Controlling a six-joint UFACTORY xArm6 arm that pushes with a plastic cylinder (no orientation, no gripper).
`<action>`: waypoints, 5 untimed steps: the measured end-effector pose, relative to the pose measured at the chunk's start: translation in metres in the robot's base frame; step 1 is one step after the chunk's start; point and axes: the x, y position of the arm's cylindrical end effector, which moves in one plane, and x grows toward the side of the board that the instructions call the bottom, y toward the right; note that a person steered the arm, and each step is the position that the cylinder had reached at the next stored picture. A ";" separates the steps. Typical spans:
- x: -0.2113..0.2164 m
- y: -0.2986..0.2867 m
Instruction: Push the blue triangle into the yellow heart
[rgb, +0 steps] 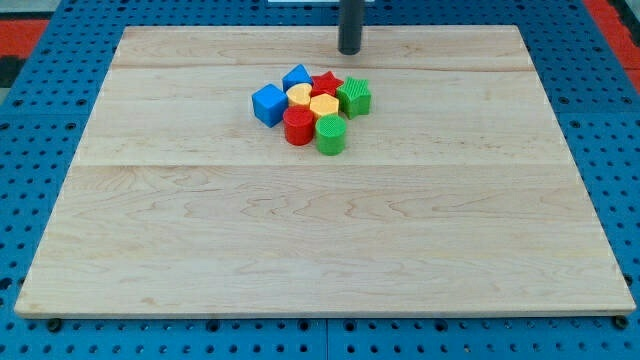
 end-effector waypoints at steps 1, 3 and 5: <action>0.019 -0.015; 0.033 -0.022; 0.039 -0.037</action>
